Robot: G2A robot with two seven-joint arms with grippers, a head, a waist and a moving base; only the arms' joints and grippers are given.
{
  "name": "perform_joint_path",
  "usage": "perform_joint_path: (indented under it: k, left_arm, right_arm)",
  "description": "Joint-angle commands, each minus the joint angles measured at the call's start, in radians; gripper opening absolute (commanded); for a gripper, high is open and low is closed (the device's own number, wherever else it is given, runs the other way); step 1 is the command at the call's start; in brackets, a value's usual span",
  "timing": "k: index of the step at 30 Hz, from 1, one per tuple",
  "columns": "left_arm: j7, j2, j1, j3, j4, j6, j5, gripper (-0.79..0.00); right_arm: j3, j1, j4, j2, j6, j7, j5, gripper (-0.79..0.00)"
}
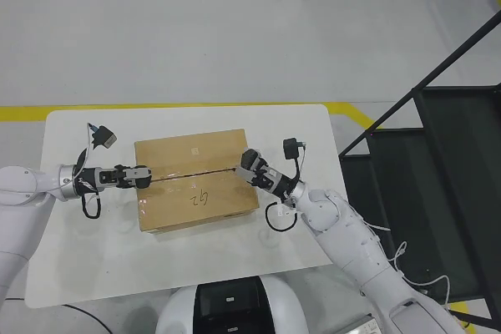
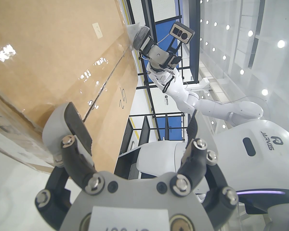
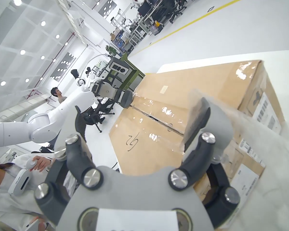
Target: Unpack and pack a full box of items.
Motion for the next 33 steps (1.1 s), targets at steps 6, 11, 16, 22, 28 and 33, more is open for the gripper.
perform_joint_path:
  k: [6,11,16,22,28,33]
  left_arm:
    - [0.000,0.000,0.000,0.000,0.000,0.000,0.000,0.000]
    - [0.000,0.000,0.000,0.000,0.000,0.000,0.000,0.000]
    - [0.000,0.000,0.000,0.000,0.000,0.000,0.000,0.000]
    - [0.000,0.000,0.000,0.000,0.000,0.000,0.000,0.000]
    - [0.000,0.000,0.000,0.000,0.000,0.000,0.000,0.000]
    - [0.000,0.000,0.000,0.000,0.000,0.000,0.000,0.000]
  right_arm:
    - [-0.026,0.011,-0.015,-0.005,0.052,0.052,-0.010,0.000]
    - [-0.047,0.031,-0.021,-0.010,0.088,0.094,-0.006,0.000]
    - [-0.074,0.059,-0.031,-0.017,0.116,0.131,-0.008,0.000]
    - [-0.096,0.084,-0.027,-0.025,0.147,0.158,0.009,0.000]
    - [-0.135,0.123,-0.020,-0.037,0.171,0.205,0.018,0.000]
    - [-0.178,0.159,0.001,-0.054,0.191,0.214,0.025,0.000]
